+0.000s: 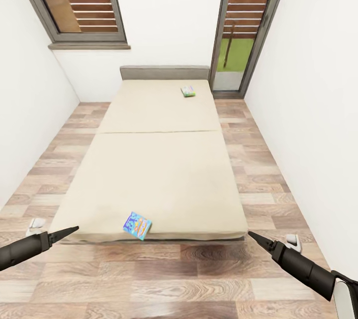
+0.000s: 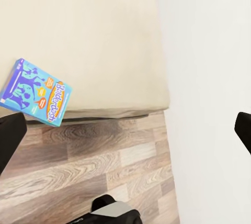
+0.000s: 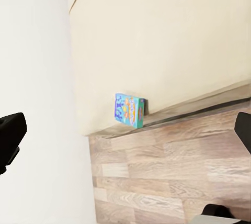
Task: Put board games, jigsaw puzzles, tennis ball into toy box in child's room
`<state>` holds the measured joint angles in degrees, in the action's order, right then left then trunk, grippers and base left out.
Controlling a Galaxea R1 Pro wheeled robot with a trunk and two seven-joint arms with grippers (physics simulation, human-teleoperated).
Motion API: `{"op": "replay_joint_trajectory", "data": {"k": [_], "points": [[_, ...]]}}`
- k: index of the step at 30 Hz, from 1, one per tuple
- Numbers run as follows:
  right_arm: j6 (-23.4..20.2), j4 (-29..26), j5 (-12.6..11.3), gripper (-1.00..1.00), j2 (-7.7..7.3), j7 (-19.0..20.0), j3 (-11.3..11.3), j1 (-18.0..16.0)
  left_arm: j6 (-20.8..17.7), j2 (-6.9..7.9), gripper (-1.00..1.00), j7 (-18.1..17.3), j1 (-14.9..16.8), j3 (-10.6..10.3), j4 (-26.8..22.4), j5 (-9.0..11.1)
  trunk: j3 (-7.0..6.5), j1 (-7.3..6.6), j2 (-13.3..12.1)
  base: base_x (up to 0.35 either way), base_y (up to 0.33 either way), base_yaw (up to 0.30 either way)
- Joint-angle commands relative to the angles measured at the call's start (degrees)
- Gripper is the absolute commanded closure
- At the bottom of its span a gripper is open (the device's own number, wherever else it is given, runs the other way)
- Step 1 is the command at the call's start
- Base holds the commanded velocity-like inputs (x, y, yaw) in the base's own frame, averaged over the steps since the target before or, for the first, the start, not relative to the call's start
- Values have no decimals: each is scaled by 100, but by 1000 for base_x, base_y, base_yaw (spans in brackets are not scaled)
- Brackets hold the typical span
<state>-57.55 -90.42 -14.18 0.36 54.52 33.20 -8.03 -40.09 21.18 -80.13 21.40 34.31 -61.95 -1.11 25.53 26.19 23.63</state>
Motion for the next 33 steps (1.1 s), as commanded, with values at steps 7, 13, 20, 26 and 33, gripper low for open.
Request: {"op": "replay_joint_trajectory", "data": {"k": [7, 13, 20, 26, 33], "points": [[-19, -2, 20, -100, 8, 24, 11, -6, -64, 0, -100, -29, 4, 6, -3, -12, -58, 3, 9, 0, 0, 0], [-13, -2, 20, -100, 10, 24, 11, -6, -65, -7, -100, -29, 4, 6, -1, -12, -114, 3, 9, 0, 0, 0], [-11, 0, 23, -100, 17, -3, 9, -6, -64, -9, -100, -21, 4, 6, -1, -12, -180, 3, 9, 0, 0, 0], [-11, 3, 21, -100, 17, -12, 8, -6, -63, -9, -100, -20, 4, 6, -1, -12, -236, 3, 9, 0, 0, 0], [-11, 21, 20, -100, 17, -79, 6, -6, -68, -9, -100, -20, 4, -2, -1, -12, -302, 3, 9, 0, 0, 0]]}}
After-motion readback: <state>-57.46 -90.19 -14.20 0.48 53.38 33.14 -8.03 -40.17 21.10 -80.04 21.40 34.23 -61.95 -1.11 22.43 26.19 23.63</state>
